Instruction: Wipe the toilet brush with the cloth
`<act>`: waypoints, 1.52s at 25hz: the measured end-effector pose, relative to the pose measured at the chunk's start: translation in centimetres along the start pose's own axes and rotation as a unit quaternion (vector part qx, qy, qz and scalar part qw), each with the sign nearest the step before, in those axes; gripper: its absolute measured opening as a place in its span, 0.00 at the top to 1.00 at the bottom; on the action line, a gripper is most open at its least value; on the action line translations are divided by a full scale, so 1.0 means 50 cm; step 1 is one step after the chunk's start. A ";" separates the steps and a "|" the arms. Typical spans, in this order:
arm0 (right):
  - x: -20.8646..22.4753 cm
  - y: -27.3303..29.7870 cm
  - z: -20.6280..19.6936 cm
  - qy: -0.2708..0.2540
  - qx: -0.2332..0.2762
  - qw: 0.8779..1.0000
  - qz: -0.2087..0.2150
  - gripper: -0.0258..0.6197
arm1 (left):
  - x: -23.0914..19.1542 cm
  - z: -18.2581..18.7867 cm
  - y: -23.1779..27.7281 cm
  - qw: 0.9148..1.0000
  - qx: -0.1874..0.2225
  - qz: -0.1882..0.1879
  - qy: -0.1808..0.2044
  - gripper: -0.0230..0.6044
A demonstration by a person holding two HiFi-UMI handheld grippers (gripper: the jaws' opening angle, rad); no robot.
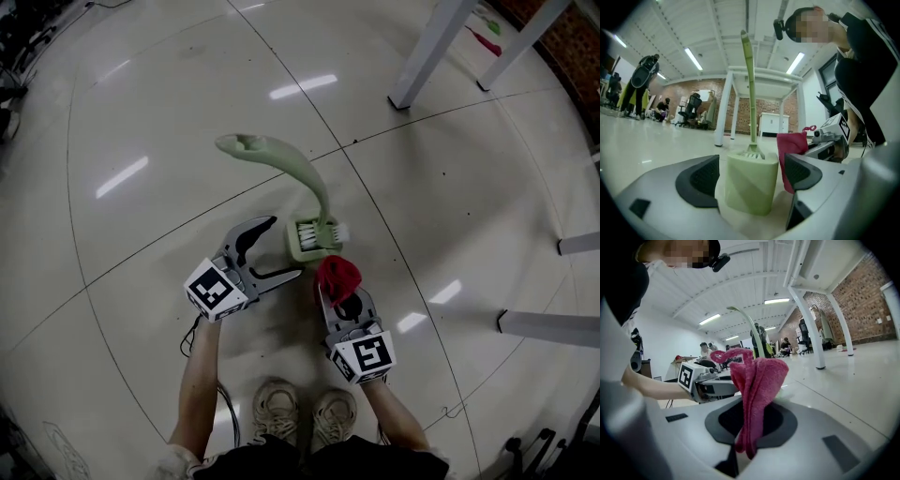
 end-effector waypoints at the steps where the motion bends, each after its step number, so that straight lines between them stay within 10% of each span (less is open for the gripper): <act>1: 0.005 0.003 -0.004 -0.002 -0.007 1.000 -0.007 0.91 | -0.005 0.001 0.008 1.000 0.002 -0.011 -0.005 0.30; 28: 0.174 0.043 0.029 -0.022 -0.012 1.000 0.007 0.91 | 0.060 -0.027 0.015 0.991 -0.008 -0.082 -0.102 0.29; 38: 0.151 0.024 0.040 -0.041 -0.011 0.998 -0.049 0.91 | 0.058 -0.005 0.001 0.993 0.046 -0.027 -0.101 0.29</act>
Point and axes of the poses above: the fingertips, and each gripper's own axes: y forward along the fingers, x to its right, z out of its top, the point moved 10 cm from there along -y, backward along the fingers, and after that the axes turned 7 degrees about z, right-handed, at the moved point
